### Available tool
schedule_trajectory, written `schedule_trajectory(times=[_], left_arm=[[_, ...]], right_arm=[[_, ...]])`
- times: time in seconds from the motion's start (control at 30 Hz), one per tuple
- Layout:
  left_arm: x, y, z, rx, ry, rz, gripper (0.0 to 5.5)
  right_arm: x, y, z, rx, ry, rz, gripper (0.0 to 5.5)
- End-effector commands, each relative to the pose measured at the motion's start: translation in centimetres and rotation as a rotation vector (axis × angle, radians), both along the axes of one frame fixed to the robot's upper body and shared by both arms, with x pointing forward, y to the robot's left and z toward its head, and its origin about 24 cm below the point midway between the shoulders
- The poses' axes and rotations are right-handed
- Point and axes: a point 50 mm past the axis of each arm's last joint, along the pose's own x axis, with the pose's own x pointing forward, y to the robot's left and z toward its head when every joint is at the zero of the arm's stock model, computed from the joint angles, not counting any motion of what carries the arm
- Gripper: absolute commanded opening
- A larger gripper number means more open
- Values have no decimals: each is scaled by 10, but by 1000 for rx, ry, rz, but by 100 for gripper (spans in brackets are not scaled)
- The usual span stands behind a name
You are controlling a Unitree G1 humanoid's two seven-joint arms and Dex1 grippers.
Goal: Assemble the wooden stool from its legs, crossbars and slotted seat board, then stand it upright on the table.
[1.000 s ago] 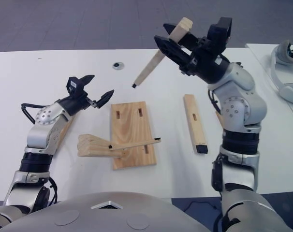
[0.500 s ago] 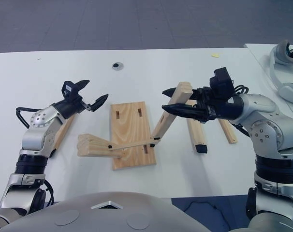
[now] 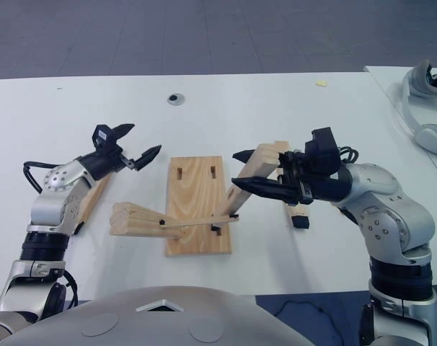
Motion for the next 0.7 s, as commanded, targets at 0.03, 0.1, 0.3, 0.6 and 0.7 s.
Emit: schedule_trajectory(times=[0.03,0.1,0.3,0.6,0.7], left_arm=[[2,1,4,16,-8,-15,540],[0,2,2,14,-4,-12,540],[-5,4,-1,14,-4,4,540],[-10,10,-6,27,10,9,540],[-12,12,-7,26,12,14,540]], right_arm=[[0,-3,0,-17,-35,-13,207],[0,-12,-3,-45,-41,-36,207],[2,-23,-4,-98,-85,-10,207],[-25,1,-11,-65,-215,66,207],[-31,-6,-20,-87,-234,23,207]])
